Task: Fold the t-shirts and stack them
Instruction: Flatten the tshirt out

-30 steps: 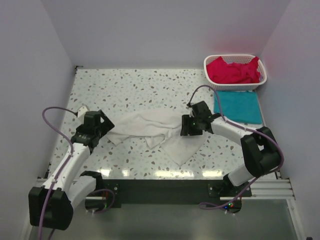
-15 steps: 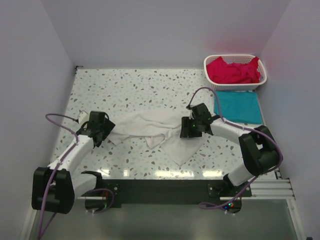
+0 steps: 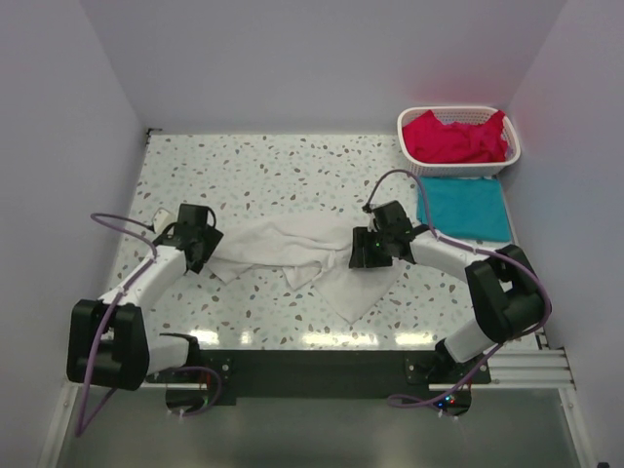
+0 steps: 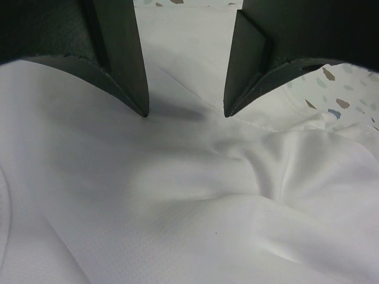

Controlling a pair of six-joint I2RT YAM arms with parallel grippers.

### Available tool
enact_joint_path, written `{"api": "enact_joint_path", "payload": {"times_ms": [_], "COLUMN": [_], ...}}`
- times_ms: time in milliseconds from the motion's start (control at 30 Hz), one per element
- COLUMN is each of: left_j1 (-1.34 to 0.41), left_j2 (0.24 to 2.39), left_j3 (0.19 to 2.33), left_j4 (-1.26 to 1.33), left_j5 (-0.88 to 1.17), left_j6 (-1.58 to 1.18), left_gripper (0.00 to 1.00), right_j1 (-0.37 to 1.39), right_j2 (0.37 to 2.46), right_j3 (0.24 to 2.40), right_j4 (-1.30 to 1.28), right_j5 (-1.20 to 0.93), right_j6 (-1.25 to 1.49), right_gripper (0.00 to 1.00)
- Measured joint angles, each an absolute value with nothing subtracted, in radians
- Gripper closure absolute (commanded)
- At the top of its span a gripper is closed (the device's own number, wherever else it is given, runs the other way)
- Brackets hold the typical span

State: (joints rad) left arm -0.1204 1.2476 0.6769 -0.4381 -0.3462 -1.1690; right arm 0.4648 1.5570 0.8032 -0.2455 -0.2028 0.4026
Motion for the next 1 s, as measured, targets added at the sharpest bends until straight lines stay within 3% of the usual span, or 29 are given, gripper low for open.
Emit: {"api": "enact_joint_path", "payload": {"times_ms": [200, 367, 700, 1000], "left_j1": [-0.12, -0.12, -0.12, -0.12], "left_j2": [1.289, 1.307, 1.319, 1.319], "left_j3": [0.681, 0.682, 0.682, 0.739], "left_j4": [-0.438, -0.437, -0.435, -0.453], "left_j5": [-0.35, -0.363, -0.403, -0.484], "left_j6": [-1.178, -1.189, -1.19, -1.09], "left_gripper": [0.35, 0.49, 0.97, 1.0], "right_j1": [0.465, 0.465, 0.465, 0.443], "right_j2": [1.558, 1.56, 1.566, 1.641], "right_j3": [0.797, 0.796, 0.796, 0.876], "right_j4": [-0.235, -0.229, -0.221, -0.241], "right_j5": [-0.205, -0.204, -0.201, -0.18], "right_j6": [0.403, 0.403, 0.405, 0.418], "right_gripper": [0.43, 0.43, 0.45, 0.45]}}
